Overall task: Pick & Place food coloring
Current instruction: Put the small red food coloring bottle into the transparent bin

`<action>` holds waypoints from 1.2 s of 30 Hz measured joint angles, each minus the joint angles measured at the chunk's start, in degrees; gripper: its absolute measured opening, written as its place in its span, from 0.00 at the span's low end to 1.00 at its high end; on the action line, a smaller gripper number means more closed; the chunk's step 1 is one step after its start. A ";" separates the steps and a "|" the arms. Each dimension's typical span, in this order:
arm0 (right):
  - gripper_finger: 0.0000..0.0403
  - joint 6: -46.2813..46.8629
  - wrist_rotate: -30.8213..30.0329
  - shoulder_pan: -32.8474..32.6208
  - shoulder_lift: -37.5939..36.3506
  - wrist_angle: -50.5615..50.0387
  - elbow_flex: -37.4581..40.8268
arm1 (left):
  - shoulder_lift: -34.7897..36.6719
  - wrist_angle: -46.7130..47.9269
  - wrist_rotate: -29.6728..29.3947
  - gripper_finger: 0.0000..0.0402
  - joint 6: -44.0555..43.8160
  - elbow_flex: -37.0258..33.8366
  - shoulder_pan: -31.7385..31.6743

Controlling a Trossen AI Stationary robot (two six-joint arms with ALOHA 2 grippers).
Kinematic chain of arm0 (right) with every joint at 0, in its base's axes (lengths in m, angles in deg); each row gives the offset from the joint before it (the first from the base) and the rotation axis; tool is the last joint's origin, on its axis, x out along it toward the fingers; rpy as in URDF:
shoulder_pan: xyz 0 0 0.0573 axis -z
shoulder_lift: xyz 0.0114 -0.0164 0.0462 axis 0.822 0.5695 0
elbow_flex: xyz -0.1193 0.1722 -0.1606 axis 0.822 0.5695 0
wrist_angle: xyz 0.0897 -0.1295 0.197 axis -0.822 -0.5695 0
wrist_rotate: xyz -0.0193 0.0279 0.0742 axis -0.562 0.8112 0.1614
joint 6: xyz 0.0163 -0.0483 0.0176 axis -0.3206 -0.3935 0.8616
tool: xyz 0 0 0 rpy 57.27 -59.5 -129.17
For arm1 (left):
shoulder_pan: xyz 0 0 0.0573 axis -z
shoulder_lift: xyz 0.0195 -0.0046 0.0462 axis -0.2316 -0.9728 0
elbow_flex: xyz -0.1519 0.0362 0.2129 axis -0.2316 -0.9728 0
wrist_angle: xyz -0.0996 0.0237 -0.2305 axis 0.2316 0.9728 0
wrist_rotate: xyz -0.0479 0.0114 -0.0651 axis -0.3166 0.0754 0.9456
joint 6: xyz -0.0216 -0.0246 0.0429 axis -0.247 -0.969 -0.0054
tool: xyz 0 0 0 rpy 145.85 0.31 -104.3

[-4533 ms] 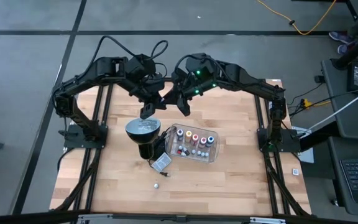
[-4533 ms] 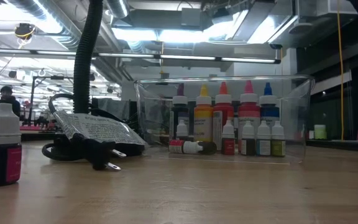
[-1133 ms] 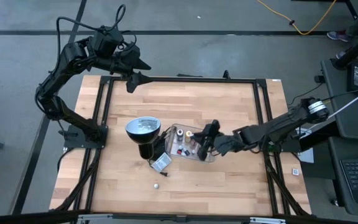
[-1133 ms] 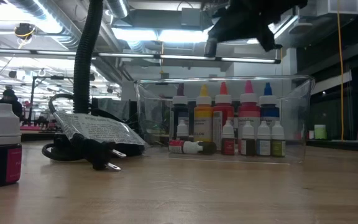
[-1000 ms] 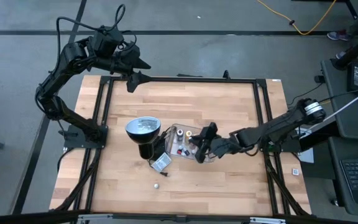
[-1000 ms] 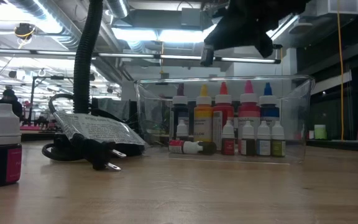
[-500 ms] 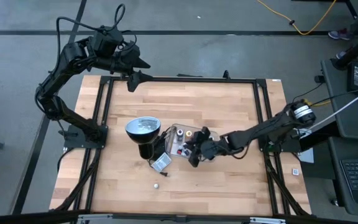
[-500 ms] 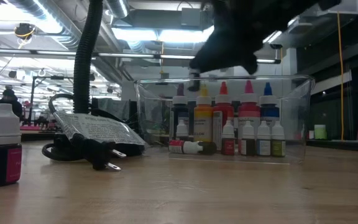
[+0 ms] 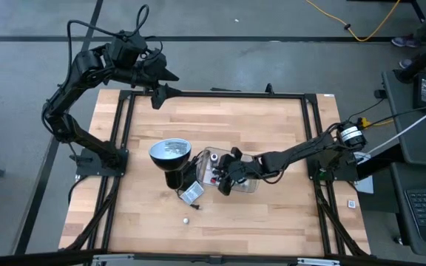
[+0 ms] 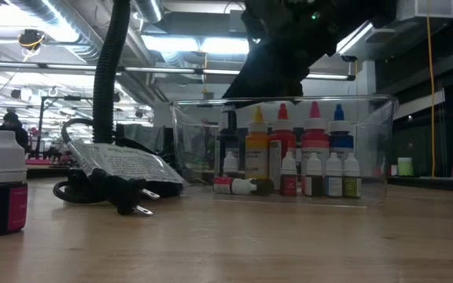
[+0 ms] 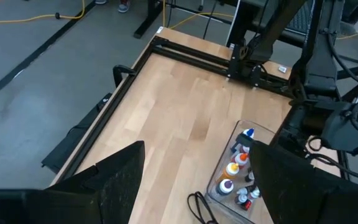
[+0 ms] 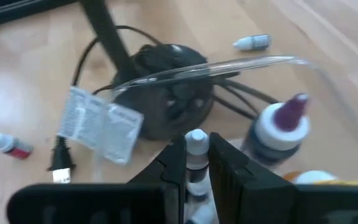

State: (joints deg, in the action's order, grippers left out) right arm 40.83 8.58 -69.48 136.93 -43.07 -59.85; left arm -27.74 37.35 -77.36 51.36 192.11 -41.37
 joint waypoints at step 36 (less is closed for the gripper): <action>0.13 -9.15 8.09 3.16 11.43 -11.54 -13.00 | -0.02 0.66 0.07 0.71 1.09 0.00 0.01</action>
State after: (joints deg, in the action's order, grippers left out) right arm 31.68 16.67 -66.31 148.36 -54.61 -72.86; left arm -27.76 38.01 -77.29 52.45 192.11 -41.36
